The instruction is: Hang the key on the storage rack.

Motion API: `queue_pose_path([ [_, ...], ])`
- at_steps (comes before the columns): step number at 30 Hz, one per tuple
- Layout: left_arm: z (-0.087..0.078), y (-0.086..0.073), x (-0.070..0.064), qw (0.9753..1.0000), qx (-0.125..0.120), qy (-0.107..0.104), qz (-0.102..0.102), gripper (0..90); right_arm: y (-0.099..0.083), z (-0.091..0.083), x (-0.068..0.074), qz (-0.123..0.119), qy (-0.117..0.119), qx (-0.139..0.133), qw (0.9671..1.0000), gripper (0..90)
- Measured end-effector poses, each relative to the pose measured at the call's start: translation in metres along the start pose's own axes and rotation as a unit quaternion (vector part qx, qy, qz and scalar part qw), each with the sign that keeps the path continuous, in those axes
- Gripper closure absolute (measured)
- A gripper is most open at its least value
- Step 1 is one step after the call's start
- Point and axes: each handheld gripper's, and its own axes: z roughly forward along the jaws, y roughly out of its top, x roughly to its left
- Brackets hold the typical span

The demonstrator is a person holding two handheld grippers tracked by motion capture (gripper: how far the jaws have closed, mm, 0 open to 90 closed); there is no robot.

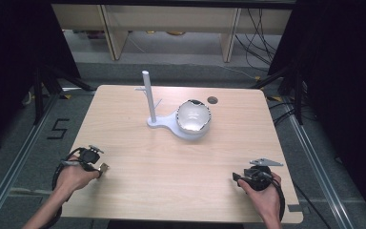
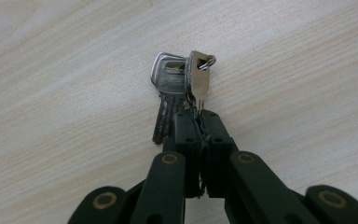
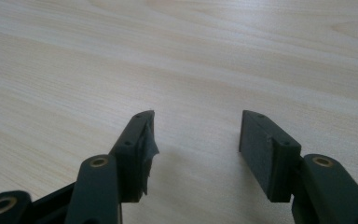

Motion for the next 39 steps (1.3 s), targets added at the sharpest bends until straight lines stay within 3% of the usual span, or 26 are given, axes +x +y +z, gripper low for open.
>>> queue_pose_path([
  [3,-0.003,0.002,0.0,0.9999,0.004,0.0,0.01,86.8,0.0,-0.002,0.002,0.015,-0.009,0.009,0.9998,46.0],
  [7,-0.012,0.004,-0.001,0.9998,-0.011,0.003,0.019,86.8,0.0,0.0,0.0,0.001,-0.001,0.001,1.0,45.9],
  [12,-0.021,0.01,0.002,0.9995,-0.026,0.007,0.019,86.8,0.0,-0.001,0.001,0.01,0.0,0.006,0.9999,45.9],
  [14,-0.025,0.013,0.003,0.9988,-0.045,0.009,0.018,86.8,0.0,-0.002,0.001,0.005,-0.011,0.004,0.9999,45.8],
  [18,-0.036,0.023,0.003,0.9982,-0.052,0.011,0.027,86.8,0.0,-0.002,0.0,0.003,-0.016,0.003,0.9999,45.9],
  [19,-0.037,0.025,0.002,0.9977,-0.064,0.013,0.02,86.8,0.0,-0.002,0.0,0.009,-0.008,0.001,0.9999,45.9],
  [21,-0.042,0.031,0.003,0.9974,-0.065,0.016,0.026,86.8,0.0,-0.002,0.001,0.009,-0.006,0.001,0.9999,45.9],
  [28,-0.054,0.051,0.004,0.9951,-0.094,0.019,0.021,86.8,0.001,-0.003,0.002,0.018,-0.013,0.005,0.9997,45.9],
  [29,-0.055,0.054,0.004,0.9952,-0.094,0.02,0.019,86.8,0.001,-0.002,0.001,0.007,-0.013,-0.003,0.9999,45.9],
  [38,-0.059,0.07,0.008,0.9932,-0.112,0.031,0.011,86.8,0.001,-0.006,0.001,0.01,-0.012,-0.011,0.9998,46.4],
  [39,-0.06,0.071,0.008,0.9933,-0.111,0.031,0.011,86.8,0.0,-0.006,0.0,-0.003,-0.017,-0.015,0.9997,46.5],
])
